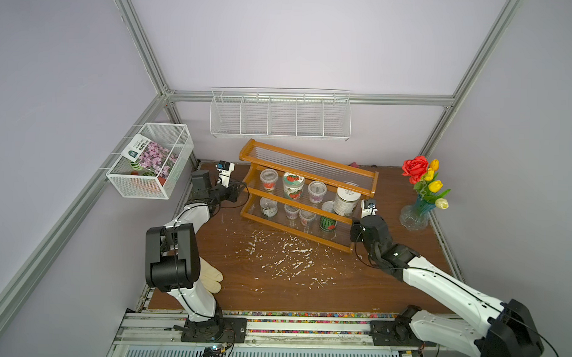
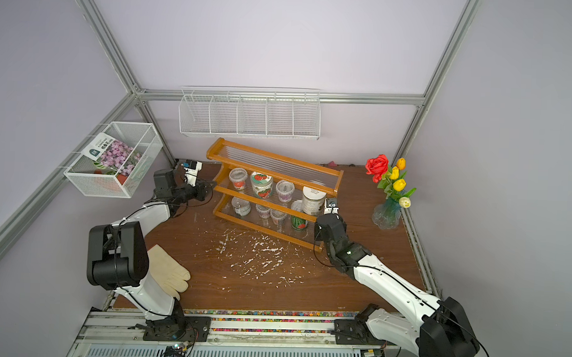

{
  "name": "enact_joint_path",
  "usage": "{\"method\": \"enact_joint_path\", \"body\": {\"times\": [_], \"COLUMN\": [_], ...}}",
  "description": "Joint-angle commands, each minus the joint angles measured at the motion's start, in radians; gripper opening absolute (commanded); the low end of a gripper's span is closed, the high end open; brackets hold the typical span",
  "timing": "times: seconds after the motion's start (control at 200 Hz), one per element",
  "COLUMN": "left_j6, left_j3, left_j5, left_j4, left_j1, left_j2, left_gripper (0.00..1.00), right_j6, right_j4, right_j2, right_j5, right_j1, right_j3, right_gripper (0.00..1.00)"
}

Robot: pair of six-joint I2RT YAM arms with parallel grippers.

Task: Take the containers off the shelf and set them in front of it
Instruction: Adjust the shelf at the center of the board.

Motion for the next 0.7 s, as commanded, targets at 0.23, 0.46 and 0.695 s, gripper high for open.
{"method": "enact_joint_path", "body": {"times": [0.23,0.46,0.695], "left_j6": [-0.013,-0.029,-0.115], "left_j3": [-0.053,-0.108,-0.253], "left_j5": [0.026,0.0,-0.067], "left_j4": [-0.003,0.002,0.071], "left_j1": [-0.005,-0.027,-0.06], "left_j2": [-0.053,-0.108,-0.231], "left_gripper": [0.01,0.0,0.0], "right_j6": [0.029,-0.069,-0.177], "right_j4": [-0.026,0.041,0.133], "right_j2": [-0.003,0.009,0.042], "right_j5": [-0.005,-0.024,-0.125], "right_j1": [-0.051,-0.051,-0.113], "right_j3": [-0.055,-0.042,-0.017], "right_gripper": [0.22,0.0,0.0]}}
